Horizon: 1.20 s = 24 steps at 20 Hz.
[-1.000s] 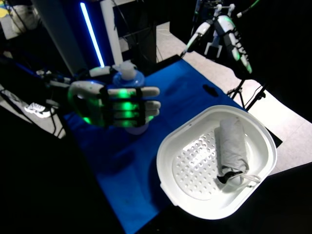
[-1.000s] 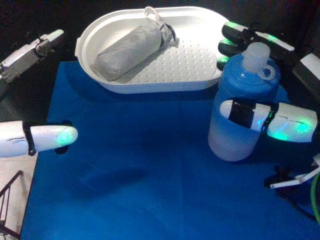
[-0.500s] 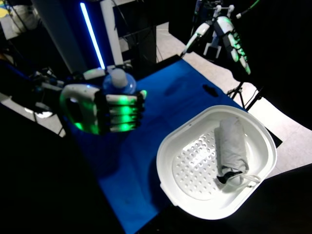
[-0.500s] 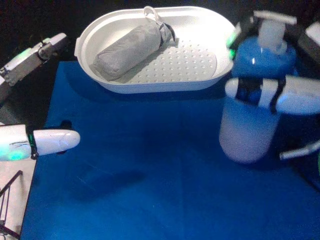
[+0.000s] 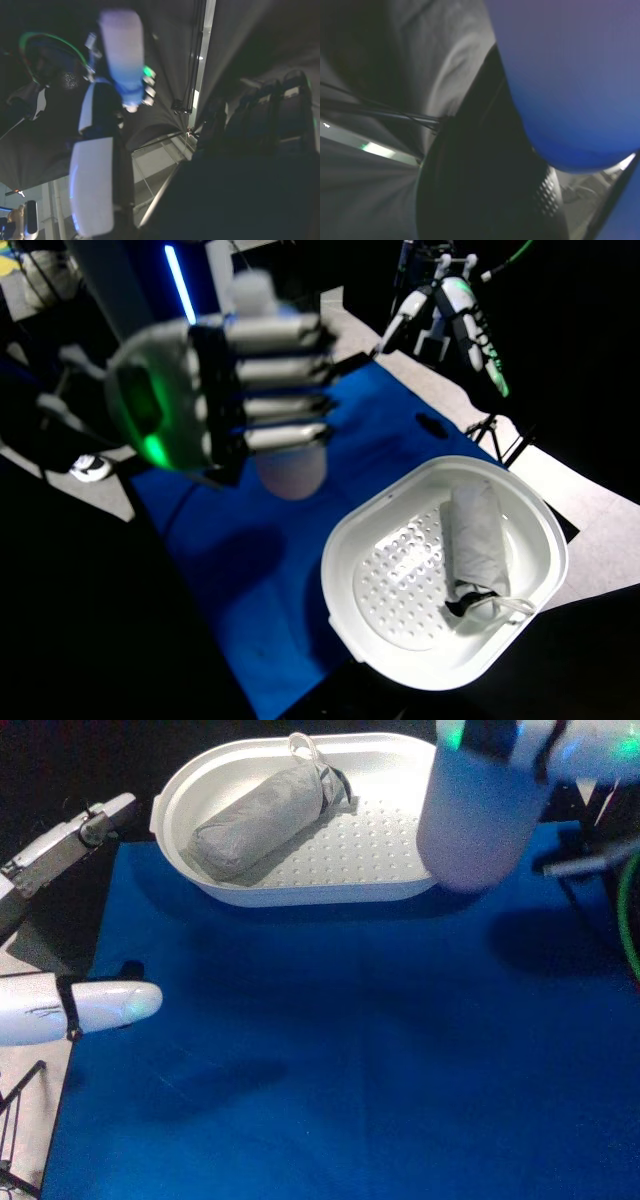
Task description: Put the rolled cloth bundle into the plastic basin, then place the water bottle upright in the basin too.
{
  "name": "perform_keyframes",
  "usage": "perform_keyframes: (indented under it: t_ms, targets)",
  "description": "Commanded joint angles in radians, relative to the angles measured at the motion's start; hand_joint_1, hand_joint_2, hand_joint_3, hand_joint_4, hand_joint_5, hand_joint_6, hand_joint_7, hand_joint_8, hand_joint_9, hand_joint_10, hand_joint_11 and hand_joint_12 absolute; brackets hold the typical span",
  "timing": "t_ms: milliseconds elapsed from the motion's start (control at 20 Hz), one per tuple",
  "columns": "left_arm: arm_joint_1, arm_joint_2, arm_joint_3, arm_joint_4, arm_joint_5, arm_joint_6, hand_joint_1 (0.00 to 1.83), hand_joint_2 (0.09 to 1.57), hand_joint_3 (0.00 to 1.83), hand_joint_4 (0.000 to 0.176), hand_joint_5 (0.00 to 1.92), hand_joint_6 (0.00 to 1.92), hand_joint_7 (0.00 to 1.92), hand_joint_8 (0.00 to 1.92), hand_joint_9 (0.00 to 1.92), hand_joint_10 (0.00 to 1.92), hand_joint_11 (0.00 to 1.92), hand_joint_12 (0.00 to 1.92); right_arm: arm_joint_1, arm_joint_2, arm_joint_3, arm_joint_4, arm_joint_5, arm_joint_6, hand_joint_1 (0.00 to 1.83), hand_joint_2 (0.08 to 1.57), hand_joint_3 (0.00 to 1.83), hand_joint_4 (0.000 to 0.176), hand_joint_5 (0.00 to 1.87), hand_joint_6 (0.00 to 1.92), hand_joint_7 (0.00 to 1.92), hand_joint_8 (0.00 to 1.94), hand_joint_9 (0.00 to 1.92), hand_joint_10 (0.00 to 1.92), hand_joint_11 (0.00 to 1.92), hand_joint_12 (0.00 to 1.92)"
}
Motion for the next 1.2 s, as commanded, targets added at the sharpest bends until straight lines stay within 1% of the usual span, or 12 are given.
perform_keyframes:
  t_ms: [0,50,100,150,200,250,500,550,650,950,1000,1150]
  targets:
    - [-0.005,-0.005,0.01,0.001,-0.118,-0.013,0.74,0.84,0.0,0.176,0.05,0.0,0.0,0.0,0.0,0.0,0.0,0.0,0.034,-0.021,0.021,0.004,0.038,-0.003,1.46,1.14,0.0,0.0,0.81,1.92,0.96,1.94,1.18,1.92,1.28,1.92]
    - [-0.005,-0.006,0.013,0.002,-0.118,-0.016,0.72,0.83,0.0,0.176,0.05,0.0,0.0,0.0,0.0,0.0,0.0,0.0,0.049,-0.041,0.048,0.005,0.002,-0.003,1.47,1.13,0.0,0.0,0.8,1.92,0.95,1.94,1.15,1.92,1.25,1.92]
    - [-0.005,-0.009,0.016,0.003,-0.118,-0.019,0.72,0.84,0.0,0.176,0.04,0.0,0.0,0.0,0.0,0.0,0.0,0.0,0.07,-0.073,0.088,0.007,-0.047,-0.003,1.49,1.12,0.0,0.07,0.81,1.92,0.95,1.94,1.13,1.92,1.25,1.92]
    - [-0.005,-0.009,0.017,0.007,-0.117,-0.021,0.71,0.83,0.0,0.176,0.03,0.0,0.0,0.0,0.0,0.0,0.0,0.0,0.086,-0.102,0.123,0.012,-0.086,-0.003,1.53,1.12,0.0,0.165,0.89,1.92,1.04,1.94,1.2,1.92,1.31,1.92]
    - [-0.005,-0.009,0.018,0.009,-0.117,-0.023,0.71,0.83,0.0,0.176,0.03,0.0,0.0,0.0,0.0,0.0,0.0,0.0,0.092,-0.112,0.136,0.012,-0.101,-0.003,1.53,1.12,0.0,0.165,0.89,1.92,1.04,1.94,1.2,1.92,1.31,1.92]
    - [-0.005,-0.008,0.019,0.011,-0.117,-0.026,0.71,0.84,0.0,0.176,0.02,0.0,0.0,0.0,0.0,0.0,0.0,0.0,0.102,-0.136,0.165,0.016,-0.128,-0.004,1.54,1.14,0.01,0.176,0.88,1.92,1.06,1.94,1.23,1.92,1.34,1.92]
    - [-0.005,-0.012,0.028,0.02,-0.111,-0.038,0.73,0.85,0.0,0.176,0.0,0.0,0.0,0.0,0.0,0.0,0.0,0.0,0.137,-0.206,0.269,0.056,-0.168,-0.014,1.6,1.14,0.0,0.176,0.94,1.92,1.13,1.94,1.31,1.92,1.38,1.92]
    - [-0.006,-0.014,0.03,0.023,-0.111,-0.042,0.63,0.84,0.0,0.176,0.0,0.0,0.0,0.0,0.0,0.0,0.0,0.0,0.147,-0.214,0.286,0.061,-0.179,-0.014,1.59,1.15,0.0,0.176,0.97,1.92,1.16,1.94,1.32,1.92,1.38,1.92]
    - [-0.006,-0.02,0.036,0.027,-0.109,-0.048,0.59,0.84,0.0,0.176,0.0,0.0,0.0,0.0,0.0,0.0,0.0,0.0,0.165,-0.232,0.322,0.067,-0.206,-0.014,1.57,1.16,0.01,0.176,0.98,1.92,1.16,1.94,1.33,1.92,1.39,1.92]
    - [-0.007,-0.042,0.058,0.039,-0.119,-0.074,0.59,0.89,0.01,0.176,0.0,0.0,0.0,0.0,0.0,0.0,0.0,0.0,0.17,-0.305,0.431,0.109,-0.213,-0.014,1.56,1.16,0.0,0.176,0.86,1.92,1.08,1.94,1.24,1.92,1.31,1.92]
    - [-0.008,-0.046,0.063,0.043,-0.12,-0.081,0.57,0.89,0.01,0.176,0.0,0.0,0.0,0.0,0.0,0.0,0.0,0.0,0.17,-0.313,0.444,0.109,-0.213,-0.013,1.49,1.18,0.01,0.176,0.85,1.92,1.1,1.94,1.28,1.92,1.37,1.92]
    - [-0.013,-0.051,0.068,0.047,-0.123,-0.085,0.55,0.89,0.0,0.176,0.0,0.0,0.0,0.0,0.0,0.0,0.0,0.0,0.169,-0.315,0.448,0.11,-0.213,-0.013,1.38,1.19,0.0,0.174,0.81,1.92,1.05,1.94,1.24,1.92,1.33,1.92]
